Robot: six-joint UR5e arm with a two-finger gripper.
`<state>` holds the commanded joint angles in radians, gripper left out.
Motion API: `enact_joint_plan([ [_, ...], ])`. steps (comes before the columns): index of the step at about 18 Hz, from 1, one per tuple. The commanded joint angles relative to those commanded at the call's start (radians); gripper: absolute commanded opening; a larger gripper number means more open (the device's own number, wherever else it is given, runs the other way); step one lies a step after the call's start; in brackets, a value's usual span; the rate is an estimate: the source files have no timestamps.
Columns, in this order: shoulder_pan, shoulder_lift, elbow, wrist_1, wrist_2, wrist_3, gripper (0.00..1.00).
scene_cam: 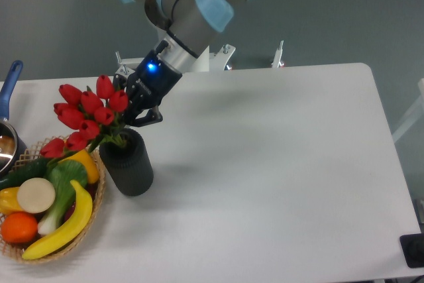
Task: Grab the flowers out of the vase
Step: 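Lift the grasped tulips straight up out of the black vase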
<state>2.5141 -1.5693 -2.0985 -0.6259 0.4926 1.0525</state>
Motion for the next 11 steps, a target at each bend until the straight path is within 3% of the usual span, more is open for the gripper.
enact_joint_plan([
  [6, 0.041, 0.021, 0.04, -0.002, -0.101, -0.118, 0.0],
  [11, 0.066, 0.029, 0.089, -0.002, -0.112, -0.222, 0.0],
])
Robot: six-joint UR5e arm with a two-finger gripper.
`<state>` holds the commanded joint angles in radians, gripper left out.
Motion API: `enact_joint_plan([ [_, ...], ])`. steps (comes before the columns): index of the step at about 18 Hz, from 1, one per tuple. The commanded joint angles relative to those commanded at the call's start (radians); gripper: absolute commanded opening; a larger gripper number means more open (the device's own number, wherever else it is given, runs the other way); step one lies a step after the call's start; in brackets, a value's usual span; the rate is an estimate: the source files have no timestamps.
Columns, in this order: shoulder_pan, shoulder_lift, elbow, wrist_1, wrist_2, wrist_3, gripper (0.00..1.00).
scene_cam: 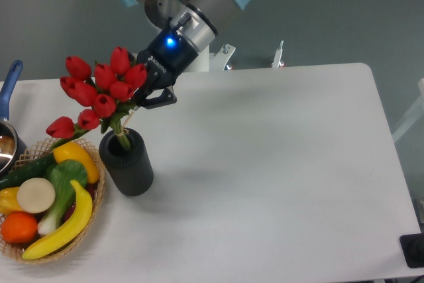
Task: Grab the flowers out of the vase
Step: 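Lift the grasped tulips straight up out of the black vase, then carry the tulip bunch away from the vase over the open table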
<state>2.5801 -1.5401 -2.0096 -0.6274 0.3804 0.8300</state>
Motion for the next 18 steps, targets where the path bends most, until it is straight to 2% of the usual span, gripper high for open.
enact_joint_plan([
  [5, 0.046, 0.005, 0.051, 0.0, -0.078, -0.098, 0.0],
  [9, 0.084, -0.005, 0.11, -0.003, -0.077, -0.169, 0.0],
  [12, 0.126, -0.014, 0.146, -0.006, -0.048, -0.154, 0.0],
  [13, 0.135, -0.024, 0.159, -0.006, -0.007, -0.137, 0.0],
  [16, 0.156, -0.034, 0.192, -0.009, 0.284, -0.066, 0.0],
  [18, 0.176, -0.037, 0.192, -0.009, 0.379, -0.014, 0.0],
])
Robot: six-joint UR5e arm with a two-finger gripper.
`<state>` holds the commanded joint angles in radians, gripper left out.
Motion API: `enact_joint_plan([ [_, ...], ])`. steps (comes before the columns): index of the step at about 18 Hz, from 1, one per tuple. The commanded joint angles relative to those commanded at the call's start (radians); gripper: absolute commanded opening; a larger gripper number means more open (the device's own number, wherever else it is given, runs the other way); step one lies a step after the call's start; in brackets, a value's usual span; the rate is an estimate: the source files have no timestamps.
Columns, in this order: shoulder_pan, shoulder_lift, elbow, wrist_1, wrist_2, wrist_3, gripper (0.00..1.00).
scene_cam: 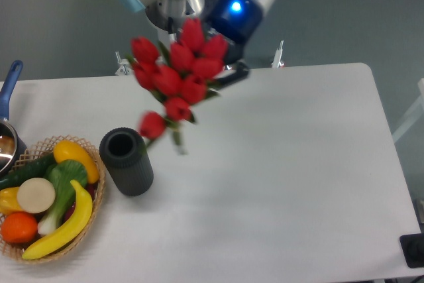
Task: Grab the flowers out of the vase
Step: 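Carry the tulip bunch away from the vase over the open table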
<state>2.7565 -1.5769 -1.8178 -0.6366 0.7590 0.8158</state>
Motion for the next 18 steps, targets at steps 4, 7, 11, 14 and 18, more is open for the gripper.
enact_joint_plan([
  [4, 0.08, -0.063, -0.008, -0.011, 0.089, 0.17, 0.0],
  [7, 0.129, -0.084, -0.015, -0.021, 0.29, 0.271, 0.0],
  [11, 0.153, -0.139, 0.017, -0.064, 0.425, 0.325, 0.0],
  [14, 0.147, -0.224, 0.051, -0.074, 0.587, 0.404, 0.0],
  [18, 0.157, -0.236, 0.115, -0.249, 0.717, 0.503, 0.0],
])
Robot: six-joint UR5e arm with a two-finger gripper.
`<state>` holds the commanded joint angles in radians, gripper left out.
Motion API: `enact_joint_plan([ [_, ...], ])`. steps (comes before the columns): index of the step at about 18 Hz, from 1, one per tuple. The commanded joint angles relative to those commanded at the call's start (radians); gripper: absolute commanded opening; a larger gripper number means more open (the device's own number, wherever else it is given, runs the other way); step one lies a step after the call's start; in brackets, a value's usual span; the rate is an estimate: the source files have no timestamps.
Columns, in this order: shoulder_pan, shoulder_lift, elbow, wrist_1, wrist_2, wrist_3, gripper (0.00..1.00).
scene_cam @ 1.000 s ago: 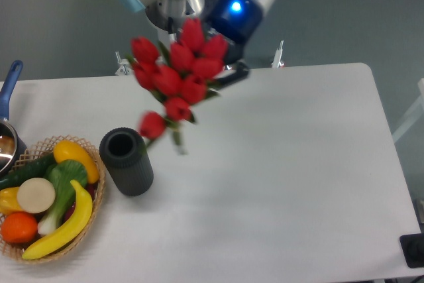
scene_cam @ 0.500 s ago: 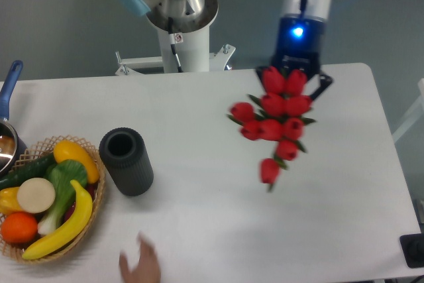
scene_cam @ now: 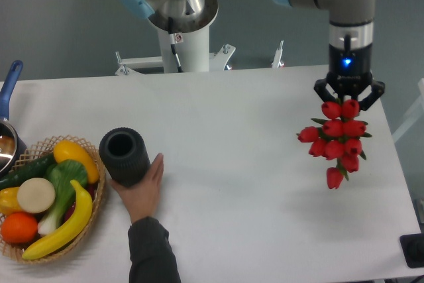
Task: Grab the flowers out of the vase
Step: 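Carry the tulip bunch away from the vase over the open table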
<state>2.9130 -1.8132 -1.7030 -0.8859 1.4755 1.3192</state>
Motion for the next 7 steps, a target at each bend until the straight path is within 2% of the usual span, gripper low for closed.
enact_joint_plan([
  [2, 0.0, -0.006, 0.069, -0.14, 0.031, 0.003, 0.0],
  [4, 0.0, -0.018, 0.138, -0.238, 0.063, 0.002, 0.0],
  [6, 0.0, -0.029, 0.169, -0.287, 0.077, 0.002, 0.0],
  [7, 0.005, -0.026, 0.169, -0.288, 0.077, 0.002, 0.0],
])
